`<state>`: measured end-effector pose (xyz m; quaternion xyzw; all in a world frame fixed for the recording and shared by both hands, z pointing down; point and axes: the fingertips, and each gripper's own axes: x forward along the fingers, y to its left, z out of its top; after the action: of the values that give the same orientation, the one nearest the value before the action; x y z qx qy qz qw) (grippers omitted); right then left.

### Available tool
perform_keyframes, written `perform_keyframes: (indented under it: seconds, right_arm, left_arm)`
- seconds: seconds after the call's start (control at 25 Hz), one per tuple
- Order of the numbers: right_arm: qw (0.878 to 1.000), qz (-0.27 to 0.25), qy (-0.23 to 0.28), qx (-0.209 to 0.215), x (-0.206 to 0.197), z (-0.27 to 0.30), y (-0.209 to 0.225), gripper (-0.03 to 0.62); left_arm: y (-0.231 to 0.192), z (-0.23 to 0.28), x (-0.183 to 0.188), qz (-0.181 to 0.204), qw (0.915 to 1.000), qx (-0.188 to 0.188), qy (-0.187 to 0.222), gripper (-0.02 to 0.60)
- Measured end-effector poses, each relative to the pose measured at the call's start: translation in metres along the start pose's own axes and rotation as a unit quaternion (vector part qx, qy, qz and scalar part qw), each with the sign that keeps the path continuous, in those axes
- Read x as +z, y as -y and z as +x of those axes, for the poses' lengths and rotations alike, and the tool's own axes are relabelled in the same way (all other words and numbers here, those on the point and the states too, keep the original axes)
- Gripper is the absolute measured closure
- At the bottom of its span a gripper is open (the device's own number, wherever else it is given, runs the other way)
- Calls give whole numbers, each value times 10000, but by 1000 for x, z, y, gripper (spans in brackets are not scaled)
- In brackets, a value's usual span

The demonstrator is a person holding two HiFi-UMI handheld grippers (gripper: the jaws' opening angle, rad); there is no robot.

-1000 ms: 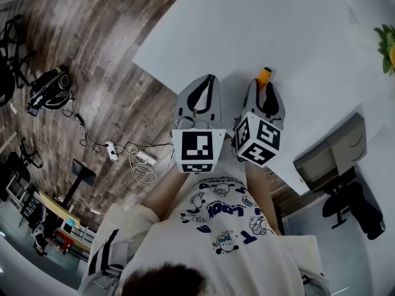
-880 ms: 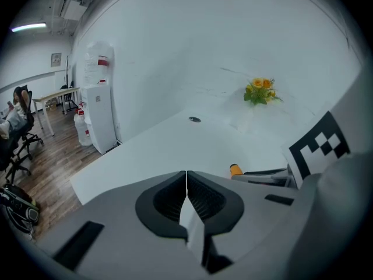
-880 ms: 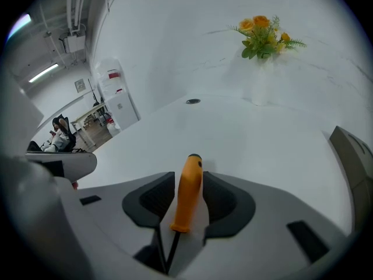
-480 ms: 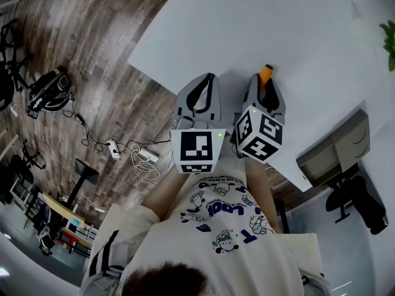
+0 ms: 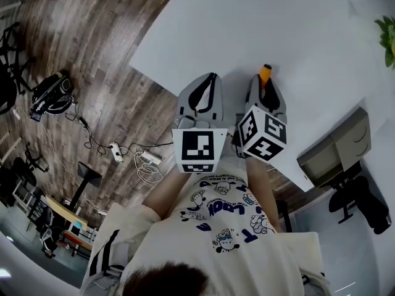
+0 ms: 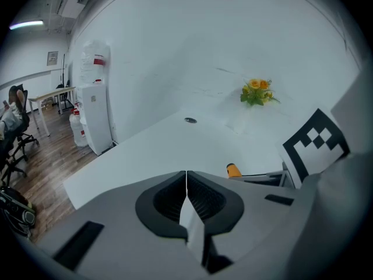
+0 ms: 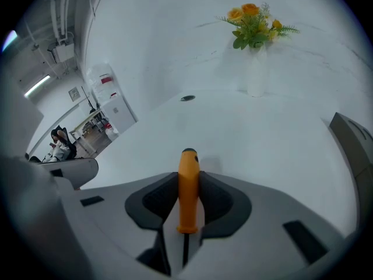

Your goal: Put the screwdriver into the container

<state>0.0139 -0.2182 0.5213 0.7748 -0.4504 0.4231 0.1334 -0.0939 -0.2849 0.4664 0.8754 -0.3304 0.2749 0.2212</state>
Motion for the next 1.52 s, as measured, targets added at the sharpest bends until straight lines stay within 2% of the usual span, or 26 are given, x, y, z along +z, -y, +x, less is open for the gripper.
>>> perform_keyframes:
  seconds: [0.36, 0.68, 1.2, 1.52]
  right_arm:
    - [9985, 225, 466, 168, 36, -29, -4, 468]
    - [9951, 378, 915, 79, 62, -55, 0, 468]
    - [9884, 735, 1291, -330, 67, -89, 19, 468]
    - [9801, 1104, 1513, -656, 59, -119, 48, 468]
  left_arm:
    - [17, -2, 27, 124, 9993, -257, 253, 561]
    - [35, -7, 54, 347, 9966, -520, 545, 561]
    - [70, -18, 77, 769, 9877, -1107, 791, 561]
    - [114, -26, 78, 1084, 9782, -1565, 828, 561]
